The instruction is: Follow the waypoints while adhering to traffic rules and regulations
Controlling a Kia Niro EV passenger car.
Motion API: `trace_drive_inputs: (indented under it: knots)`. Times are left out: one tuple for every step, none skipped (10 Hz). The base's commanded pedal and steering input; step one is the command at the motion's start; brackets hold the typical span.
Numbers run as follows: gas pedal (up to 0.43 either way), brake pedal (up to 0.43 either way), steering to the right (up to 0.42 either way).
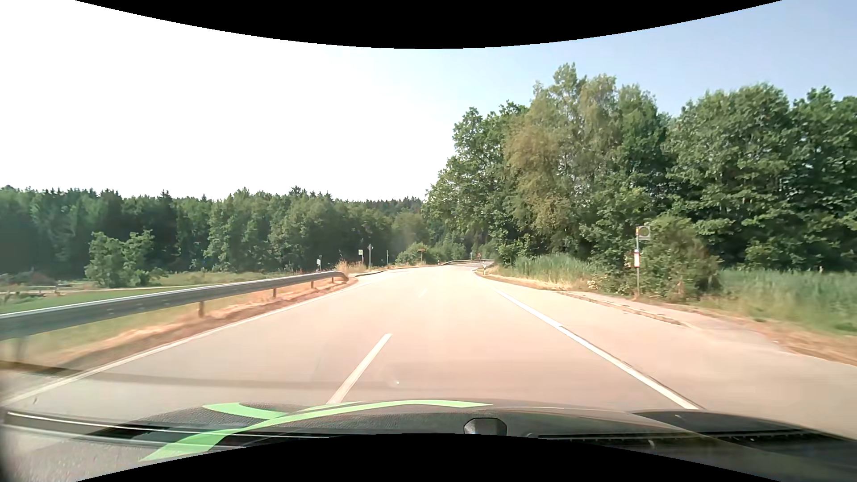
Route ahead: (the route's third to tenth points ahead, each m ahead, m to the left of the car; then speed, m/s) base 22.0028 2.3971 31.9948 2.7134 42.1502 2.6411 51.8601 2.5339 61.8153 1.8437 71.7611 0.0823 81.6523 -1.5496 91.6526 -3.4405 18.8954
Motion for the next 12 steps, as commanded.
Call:
trace_drive_inputs:
  knots:
    - [0.079,0.0,-0.002]
    - [0.059,0.0,-0.002]
    - [0.059,0.0,-0.002]
    - [0.067,0.0,-0.002]
    - [0.087,0.0,-0.001]
    - [0.118,0.0,-0.001]
    - [0.13,0.0,-0.001]
    - [0.13,0.0,-0.001]
    - [0.118,0.0,0.001]
    - [0.087,0.0,0.004]
    - [0.079,0.0,0.005]
    - [0.059,0.0,0.005]
